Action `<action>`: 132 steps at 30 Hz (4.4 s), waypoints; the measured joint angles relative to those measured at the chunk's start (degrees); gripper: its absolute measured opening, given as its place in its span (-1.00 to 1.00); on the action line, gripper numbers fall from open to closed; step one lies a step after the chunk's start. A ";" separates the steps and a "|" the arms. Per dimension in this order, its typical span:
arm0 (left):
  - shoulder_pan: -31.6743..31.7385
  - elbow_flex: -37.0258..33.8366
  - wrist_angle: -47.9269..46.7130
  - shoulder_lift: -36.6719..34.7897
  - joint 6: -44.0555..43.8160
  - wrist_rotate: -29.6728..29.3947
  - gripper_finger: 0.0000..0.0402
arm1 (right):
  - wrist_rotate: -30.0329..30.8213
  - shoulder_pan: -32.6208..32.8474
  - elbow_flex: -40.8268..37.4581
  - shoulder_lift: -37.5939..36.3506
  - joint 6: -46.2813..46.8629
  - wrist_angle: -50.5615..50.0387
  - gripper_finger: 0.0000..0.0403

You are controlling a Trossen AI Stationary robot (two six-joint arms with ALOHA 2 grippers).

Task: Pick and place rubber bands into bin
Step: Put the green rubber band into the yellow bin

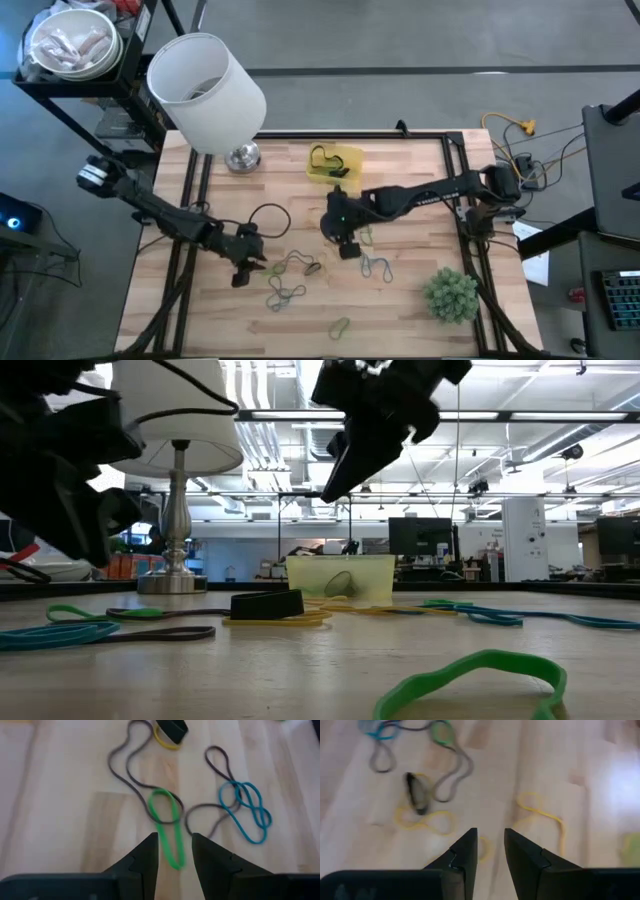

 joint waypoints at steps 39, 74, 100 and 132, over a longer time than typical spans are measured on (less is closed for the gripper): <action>-2.92 5.12 0.10 15.92 -9.96 -1.63 -0.49 | 0.56 6.69 -0.61 0.00 3.09 0.22 -0.66; -3.99 14.77 -21.16 16.13 -8.81 -9.95 -0.99 | 0.56 6.71 -0.66 0.00 3.18 0.08 -0.68; -8.54 24.14 -39.98 16.02 -12.12 -48.05 -1.00 | 0.54 6.96 -0.63 -0.17 4.71 -1.01 -0.68; 28.78 25.30 16.52 15.80 45.76 -36.35 -1.00 | 35.97 25.84 -17.65 -26.53 14.17 -3.44 -0.71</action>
